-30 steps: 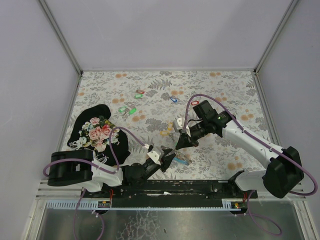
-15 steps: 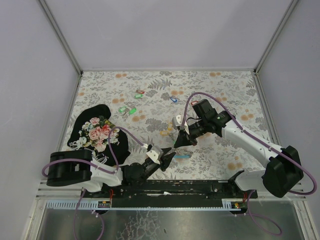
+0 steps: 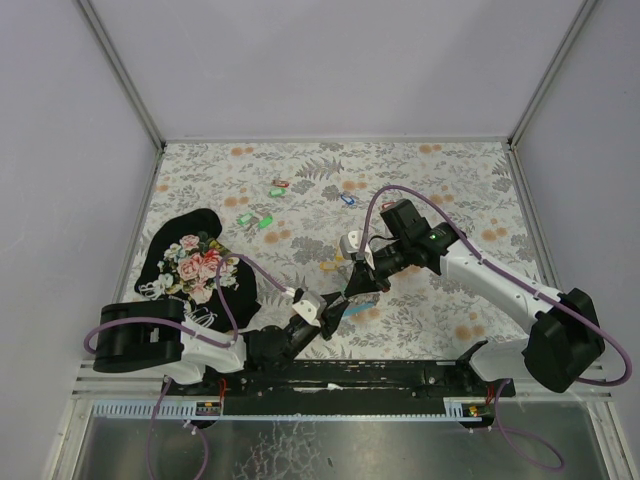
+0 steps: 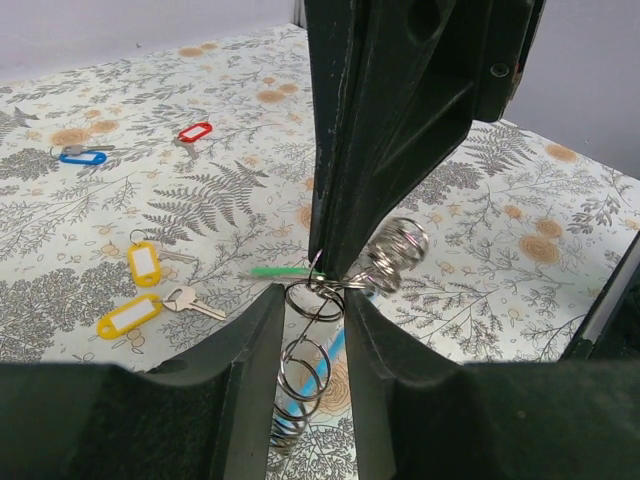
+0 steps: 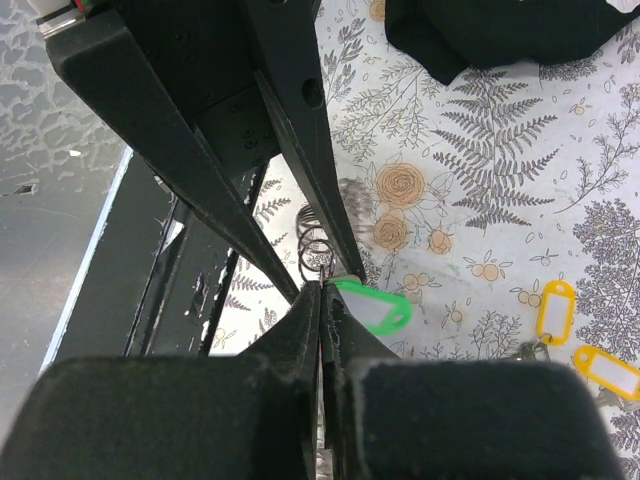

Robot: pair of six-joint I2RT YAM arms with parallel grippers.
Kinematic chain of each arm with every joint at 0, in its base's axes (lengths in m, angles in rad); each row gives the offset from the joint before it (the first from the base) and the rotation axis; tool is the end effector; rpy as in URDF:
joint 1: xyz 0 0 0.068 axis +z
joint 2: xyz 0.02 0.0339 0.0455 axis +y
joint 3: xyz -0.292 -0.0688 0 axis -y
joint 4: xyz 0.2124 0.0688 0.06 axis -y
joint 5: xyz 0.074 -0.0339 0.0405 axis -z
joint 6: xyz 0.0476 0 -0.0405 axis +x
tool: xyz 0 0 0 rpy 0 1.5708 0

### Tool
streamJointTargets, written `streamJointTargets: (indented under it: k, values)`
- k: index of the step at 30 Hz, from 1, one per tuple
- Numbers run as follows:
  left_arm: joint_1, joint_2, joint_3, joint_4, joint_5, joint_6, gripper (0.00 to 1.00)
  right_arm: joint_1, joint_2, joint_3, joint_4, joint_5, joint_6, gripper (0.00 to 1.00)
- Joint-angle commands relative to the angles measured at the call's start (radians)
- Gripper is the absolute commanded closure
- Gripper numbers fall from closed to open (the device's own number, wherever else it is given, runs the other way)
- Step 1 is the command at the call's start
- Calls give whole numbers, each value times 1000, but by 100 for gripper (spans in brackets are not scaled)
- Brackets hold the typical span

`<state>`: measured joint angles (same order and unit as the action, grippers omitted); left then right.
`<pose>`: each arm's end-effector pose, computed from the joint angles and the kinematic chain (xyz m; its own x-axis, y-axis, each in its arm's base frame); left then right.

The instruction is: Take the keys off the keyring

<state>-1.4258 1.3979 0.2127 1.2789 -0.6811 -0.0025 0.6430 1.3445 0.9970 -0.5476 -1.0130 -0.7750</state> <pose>0.0608 -0.2091 0.2373 0.0118 -0.0944 -0.9955 0.6782 0.7323 -0.0614 0.1652 0.1742 0.3047 0.0731 -0.4080 -0.9100 -0.9671 -0.2520 0.0353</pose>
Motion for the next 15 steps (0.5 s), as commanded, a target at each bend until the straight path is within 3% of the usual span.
streamJointTargets:
  k: [1, 10, 15]
  values:
    - [3, -2, 17, 60, -57, 26, 72, 13, -5, 10, 23, -36, 23, 100]
    - [5, -36, -3, 37, -59, 40, 81, 14, -10, 16, 17, -20, 22, 100]
    - [6, -63, -17, 21, -48, 46, 80, 13, -12, 18, 16, -17, 20, 100]
